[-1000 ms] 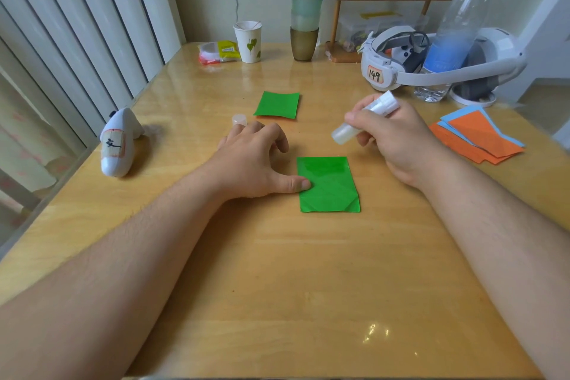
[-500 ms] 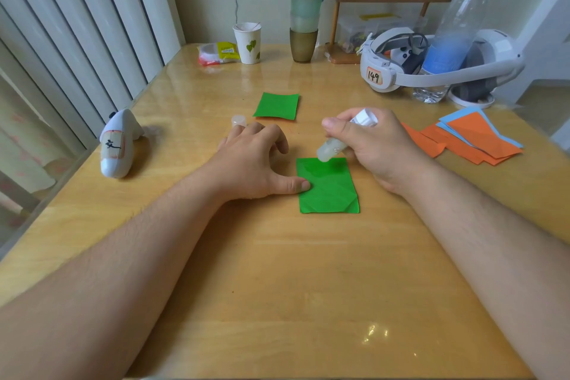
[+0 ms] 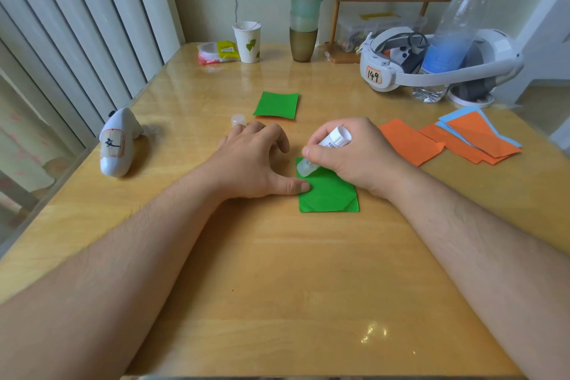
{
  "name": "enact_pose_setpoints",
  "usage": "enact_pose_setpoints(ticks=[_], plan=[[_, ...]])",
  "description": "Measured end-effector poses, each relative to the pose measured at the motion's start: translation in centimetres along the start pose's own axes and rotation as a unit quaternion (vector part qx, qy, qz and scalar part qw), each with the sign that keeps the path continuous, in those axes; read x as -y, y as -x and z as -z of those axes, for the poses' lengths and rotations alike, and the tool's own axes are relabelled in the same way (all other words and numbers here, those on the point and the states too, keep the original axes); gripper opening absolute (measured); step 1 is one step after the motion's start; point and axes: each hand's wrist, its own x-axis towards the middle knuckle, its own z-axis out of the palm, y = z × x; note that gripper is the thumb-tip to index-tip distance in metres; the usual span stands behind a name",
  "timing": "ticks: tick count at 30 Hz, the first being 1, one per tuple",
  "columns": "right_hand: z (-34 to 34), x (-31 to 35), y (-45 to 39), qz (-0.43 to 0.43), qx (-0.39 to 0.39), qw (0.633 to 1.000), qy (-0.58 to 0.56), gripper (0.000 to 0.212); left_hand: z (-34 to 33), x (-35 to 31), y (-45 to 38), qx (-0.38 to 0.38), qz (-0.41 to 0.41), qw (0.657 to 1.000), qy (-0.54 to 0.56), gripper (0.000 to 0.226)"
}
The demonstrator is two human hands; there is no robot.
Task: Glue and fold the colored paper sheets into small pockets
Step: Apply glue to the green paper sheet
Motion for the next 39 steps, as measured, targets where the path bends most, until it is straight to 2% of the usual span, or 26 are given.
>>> enact_pose_setpoints(ticks=[5,17,22,30,35,39], plan=[[0.7,0.2,0.1,-0.011,0.034,0.999,0.018,0.010,-0.1,0.2,0.0,-0.004,-0.004,1.000,0.001,0.081],[4.2,-1.0,0.3,-0.040,0.036,0.999,0.008,0.008,0.0,0.4,-0.1,0.002,-0.010,1.000,0.005,0.081],[4.4,-0.9,0.3,-0.038,0.034,0.999,0.017,0.014,0.1,0.3,0.0,0.002,-0.009,1.000,0.007,0.082],[4.5,-1.1,0.2,-0.038,-0.007,0.998,0.052,0.024,0.1,0.3,0.0,0.002,-0.012,1.000,0.006,0.078],[4.4,-1.4,0.0,-0.044,-0.063,0.993,0.088,0.009,0.1,0.3,0.0,0.004,-0.011,1.000,0.006,0.079],[4.4,-1.1,0.2,-0.038,-0.044,0.993,0.099,0.008,0.1,0.4,0.0,0.004,-0.009,1.000,0.005,0.082]])
